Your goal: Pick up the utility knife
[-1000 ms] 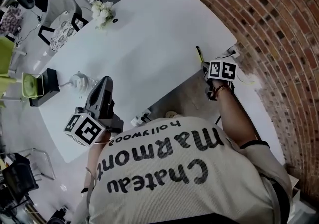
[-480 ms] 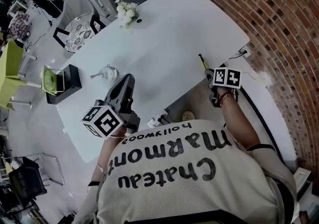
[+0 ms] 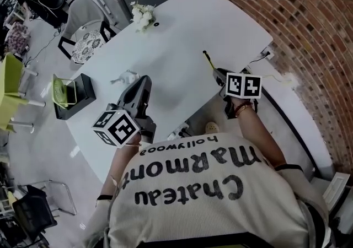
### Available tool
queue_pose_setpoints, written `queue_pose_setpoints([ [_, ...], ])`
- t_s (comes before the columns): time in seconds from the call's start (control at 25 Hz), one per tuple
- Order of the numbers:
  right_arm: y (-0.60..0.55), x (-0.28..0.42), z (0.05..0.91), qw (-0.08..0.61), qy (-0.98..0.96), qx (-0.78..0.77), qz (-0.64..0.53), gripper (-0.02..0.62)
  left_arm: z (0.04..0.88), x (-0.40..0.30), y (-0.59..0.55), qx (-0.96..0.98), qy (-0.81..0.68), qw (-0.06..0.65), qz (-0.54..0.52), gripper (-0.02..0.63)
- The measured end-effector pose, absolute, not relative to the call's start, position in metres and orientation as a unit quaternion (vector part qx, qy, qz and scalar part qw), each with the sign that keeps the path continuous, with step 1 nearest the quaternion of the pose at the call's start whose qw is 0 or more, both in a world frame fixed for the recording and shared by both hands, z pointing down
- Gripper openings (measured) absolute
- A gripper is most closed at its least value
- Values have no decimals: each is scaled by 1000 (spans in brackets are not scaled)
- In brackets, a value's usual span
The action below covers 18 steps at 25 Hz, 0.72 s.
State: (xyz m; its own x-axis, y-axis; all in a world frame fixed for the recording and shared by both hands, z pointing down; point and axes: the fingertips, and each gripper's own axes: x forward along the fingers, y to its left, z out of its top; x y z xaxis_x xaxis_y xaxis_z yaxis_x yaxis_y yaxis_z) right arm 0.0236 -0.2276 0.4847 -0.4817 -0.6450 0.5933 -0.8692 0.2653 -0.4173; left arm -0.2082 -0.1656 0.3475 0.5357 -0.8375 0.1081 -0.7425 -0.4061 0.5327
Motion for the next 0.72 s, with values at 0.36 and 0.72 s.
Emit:
queue_pose_setpoints([
  [0.36, -220, -16, 405, 94, -824, 466, 309, 52, 328, -217, -163, 840, -486, 225, -87, 2],
  [0.72, -205, -48, 338, 32, -858, 437, 266, 54, 313, -230, -156, 828, -529, 166, -84, 2],
])
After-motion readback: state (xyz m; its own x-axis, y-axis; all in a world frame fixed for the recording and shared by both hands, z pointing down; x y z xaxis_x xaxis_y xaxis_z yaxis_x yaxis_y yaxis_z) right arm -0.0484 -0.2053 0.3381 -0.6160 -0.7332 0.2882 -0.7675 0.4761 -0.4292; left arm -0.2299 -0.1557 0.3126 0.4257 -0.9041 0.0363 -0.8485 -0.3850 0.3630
